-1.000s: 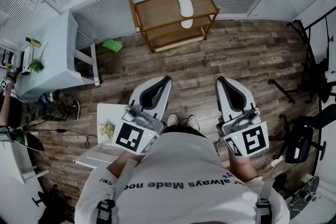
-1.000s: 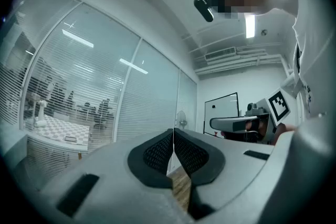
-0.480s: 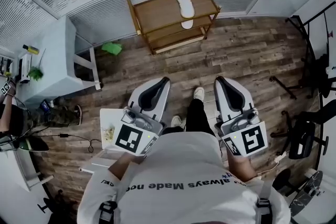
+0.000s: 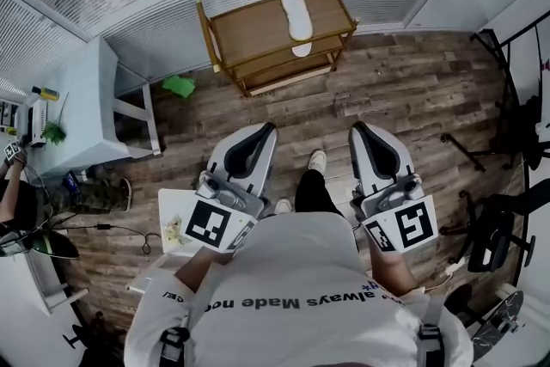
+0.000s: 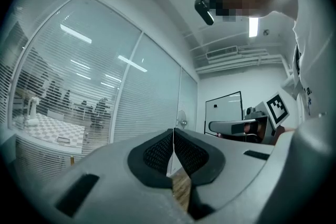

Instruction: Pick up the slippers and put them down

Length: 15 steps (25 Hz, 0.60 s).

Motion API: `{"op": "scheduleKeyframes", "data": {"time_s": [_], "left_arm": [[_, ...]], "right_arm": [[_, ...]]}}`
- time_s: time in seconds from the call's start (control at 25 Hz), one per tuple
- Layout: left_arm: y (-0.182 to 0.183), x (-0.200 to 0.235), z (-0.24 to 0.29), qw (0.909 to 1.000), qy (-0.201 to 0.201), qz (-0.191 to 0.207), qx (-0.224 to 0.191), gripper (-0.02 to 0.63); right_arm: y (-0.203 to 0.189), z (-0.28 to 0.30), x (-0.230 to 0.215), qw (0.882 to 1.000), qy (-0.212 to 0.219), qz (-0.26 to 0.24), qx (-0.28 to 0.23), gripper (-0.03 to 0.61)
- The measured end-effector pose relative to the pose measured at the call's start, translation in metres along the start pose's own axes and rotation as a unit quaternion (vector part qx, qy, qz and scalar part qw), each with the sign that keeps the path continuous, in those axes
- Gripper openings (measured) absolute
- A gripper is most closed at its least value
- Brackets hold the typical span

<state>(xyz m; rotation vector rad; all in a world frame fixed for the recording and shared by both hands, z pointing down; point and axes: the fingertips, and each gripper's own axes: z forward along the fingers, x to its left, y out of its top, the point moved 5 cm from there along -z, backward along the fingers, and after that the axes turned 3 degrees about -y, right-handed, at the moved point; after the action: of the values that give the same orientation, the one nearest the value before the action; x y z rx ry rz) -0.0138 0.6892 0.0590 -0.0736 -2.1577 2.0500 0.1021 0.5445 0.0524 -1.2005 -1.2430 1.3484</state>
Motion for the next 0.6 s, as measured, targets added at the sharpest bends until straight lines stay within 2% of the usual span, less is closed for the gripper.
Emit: {"op": "scheduleKeyframes", "data": {"time_s": [0.44, 0.6], "left_arm": [[0.006, 0.010, 0.146, 0.9999, 0.009, 0.007, -0.002, 0.014], [0.006, 0.015, 0.184, 0.9998, 0.020, 0.008, -0.006, 0.014]], "right_arm": [[0.016, 0.048, -0.141, 1.000, 0.013, 0.010, 0.000, 0.018], [0.016, 0.067, -0.181, 1.000, 0.024, 0.006, 0.007, 0.018]]}}
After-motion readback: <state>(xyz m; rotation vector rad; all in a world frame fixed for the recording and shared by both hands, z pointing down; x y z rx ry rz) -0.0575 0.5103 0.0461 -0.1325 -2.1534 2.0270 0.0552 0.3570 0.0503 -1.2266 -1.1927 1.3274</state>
